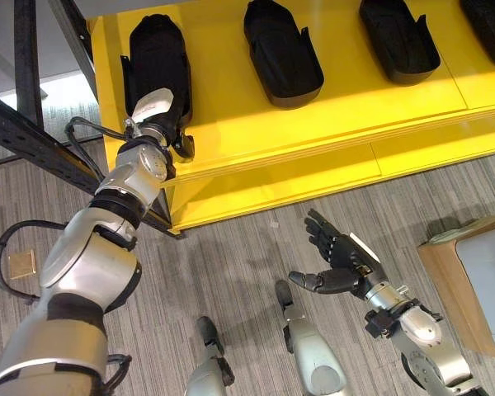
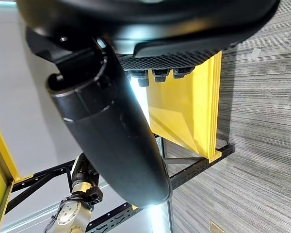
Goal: Move parts from the plastic box to the shelf.
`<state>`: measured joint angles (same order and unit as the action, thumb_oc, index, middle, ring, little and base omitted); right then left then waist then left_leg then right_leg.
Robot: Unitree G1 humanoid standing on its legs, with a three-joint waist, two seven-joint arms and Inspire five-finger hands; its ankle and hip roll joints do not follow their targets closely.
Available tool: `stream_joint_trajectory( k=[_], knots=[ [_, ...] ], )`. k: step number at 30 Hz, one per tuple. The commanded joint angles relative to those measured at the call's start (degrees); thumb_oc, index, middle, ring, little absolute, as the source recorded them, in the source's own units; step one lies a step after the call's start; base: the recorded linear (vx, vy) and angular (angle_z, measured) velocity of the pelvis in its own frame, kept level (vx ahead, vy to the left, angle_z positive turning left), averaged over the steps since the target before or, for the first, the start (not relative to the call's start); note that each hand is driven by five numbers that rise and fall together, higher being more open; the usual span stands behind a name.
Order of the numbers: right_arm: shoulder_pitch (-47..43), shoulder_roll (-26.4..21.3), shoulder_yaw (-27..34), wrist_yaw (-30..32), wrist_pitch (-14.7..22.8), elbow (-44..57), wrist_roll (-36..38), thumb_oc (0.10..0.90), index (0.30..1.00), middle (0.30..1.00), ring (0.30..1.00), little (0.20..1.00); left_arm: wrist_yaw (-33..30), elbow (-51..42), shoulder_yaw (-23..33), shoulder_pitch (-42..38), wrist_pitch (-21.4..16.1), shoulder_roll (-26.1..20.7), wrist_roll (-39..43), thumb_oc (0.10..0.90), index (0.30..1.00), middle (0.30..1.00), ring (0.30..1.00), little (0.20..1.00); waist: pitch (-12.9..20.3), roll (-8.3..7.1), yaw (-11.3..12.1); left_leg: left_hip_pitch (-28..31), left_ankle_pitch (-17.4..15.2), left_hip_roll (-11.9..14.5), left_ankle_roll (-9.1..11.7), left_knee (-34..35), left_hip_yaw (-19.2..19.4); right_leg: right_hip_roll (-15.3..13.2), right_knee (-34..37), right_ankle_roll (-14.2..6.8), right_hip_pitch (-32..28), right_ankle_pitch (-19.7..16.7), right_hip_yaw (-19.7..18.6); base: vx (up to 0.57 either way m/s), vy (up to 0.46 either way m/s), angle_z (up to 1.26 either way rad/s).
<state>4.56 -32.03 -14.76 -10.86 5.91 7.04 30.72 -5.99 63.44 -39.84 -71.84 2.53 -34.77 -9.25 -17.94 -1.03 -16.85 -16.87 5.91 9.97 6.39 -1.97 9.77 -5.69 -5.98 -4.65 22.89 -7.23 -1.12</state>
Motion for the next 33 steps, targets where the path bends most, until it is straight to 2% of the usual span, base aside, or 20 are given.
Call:
stream_joint_trajectory(
  k=[1, 33],
  knots=[
    [-0.1, -1.8, 3.2, -1.5, 4.0, 4.4, 2.6, 0.900, 1.000, 1.000, 1.000, 1.000, -3.7, -0.5, 4.2, -9.2, -3.2, -0.4, 1.4, 0.900, 1.000, 1.000, 1.000, 1.000, 3.5, 0.26, -0.4, 0.0, -7.4, 6.0, 1.0, -8.7, -3.6, -3.8, -7.7, -2.3, -1.4, 13.0, -2.2, 0.00, 0.000, 0.00],
    [1.0, -2.6, 3.4, -1.3, 3.6, 3.1, 2.3, 0.900, 1.000, 1.000, 1.000, 1.000, -4.4, -1.8, 4.4, -9.2, -3.5, -0.2, 1.4, 0.900, 1.000, 1.000, 1.000, 1.000, 4.2, 0.52, -0.5, -0.9, -7.9, 5.8, 1.0, -9.8, -3.5, -3.5, -8.0, -2.2, -0.8, 12.8, -2.8, 0.00, 0.000, 0.00]
  ],
)
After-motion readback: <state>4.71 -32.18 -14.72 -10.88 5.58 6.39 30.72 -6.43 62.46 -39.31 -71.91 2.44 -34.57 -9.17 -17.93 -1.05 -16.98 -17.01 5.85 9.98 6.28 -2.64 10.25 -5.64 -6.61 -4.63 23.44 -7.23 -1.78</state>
